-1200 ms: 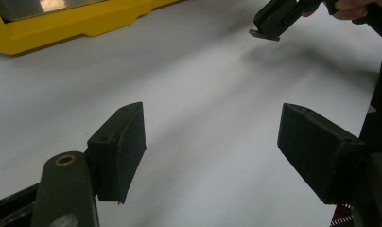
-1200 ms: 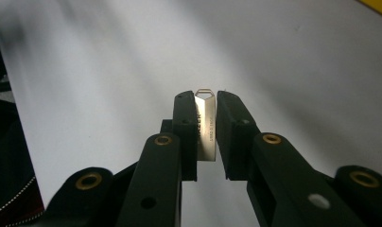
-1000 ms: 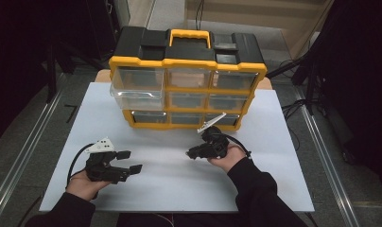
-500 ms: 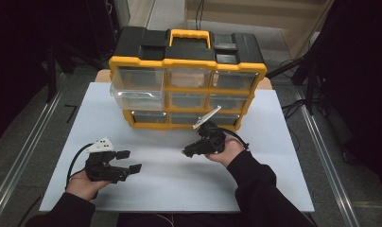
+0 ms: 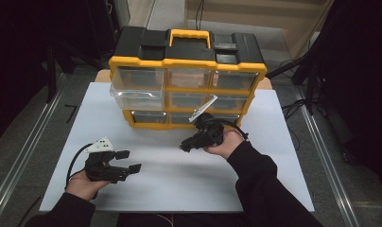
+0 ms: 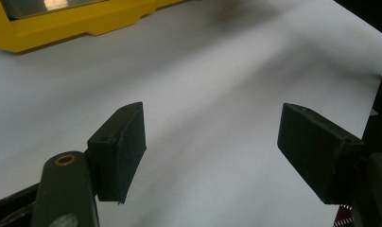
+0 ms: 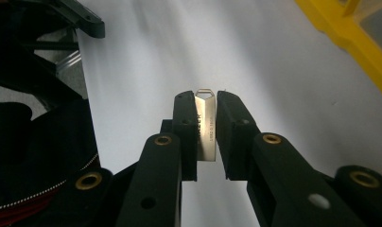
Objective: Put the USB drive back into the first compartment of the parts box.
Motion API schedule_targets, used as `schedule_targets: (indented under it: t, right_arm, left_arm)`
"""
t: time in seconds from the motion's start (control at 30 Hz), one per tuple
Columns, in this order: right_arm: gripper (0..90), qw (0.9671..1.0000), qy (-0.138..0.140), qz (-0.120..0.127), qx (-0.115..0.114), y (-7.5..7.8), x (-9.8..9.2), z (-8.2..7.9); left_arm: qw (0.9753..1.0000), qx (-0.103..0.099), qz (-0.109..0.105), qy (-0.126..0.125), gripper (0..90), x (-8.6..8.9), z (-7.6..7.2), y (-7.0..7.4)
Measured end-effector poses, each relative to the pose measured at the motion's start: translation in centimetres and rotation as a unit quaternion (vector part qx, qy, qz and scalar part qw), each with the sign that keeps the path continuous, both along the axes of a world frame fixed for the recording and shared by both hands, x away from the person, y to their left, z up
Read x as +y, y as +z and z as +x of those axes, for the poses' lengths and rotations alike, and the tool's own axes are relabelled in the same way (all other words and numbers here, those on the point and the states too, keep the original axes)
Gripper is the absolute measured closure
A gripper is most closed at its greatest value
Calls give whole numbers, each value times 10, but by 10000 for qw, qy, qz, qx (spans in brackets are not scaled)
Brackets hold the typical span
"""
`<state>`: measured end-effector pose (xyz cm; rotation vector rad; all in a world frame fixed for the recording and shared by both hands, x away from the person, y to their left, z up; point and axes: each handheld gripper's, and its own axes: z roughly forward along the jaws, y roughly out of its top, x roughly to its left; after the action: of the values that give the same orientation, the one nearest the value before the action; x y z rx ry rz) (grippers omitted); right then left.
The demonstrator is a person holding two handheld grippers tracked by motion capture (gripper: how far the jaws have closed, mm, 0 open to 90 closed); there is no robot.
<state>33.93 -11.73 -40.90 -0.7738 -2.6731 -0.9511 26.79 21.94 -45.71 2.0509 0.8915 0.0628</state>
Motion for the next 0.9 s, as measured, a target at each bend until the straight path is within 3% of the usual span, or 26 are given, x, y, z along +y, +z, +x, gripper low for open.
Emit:
schedule_targets:
  t: [0.27, 0.9]
  right_arm:
    - [764, 9999, 98, 97, 67, 17, -2, 4]
    - [764, 9996, 253, 132, -43, 57, -3, 14]
  left_arm:
    - [10000, -10, 11, -2, 252, 0, 0, 0]
    - [10000, -9, -13, -8, 252, 0, 0, 0]
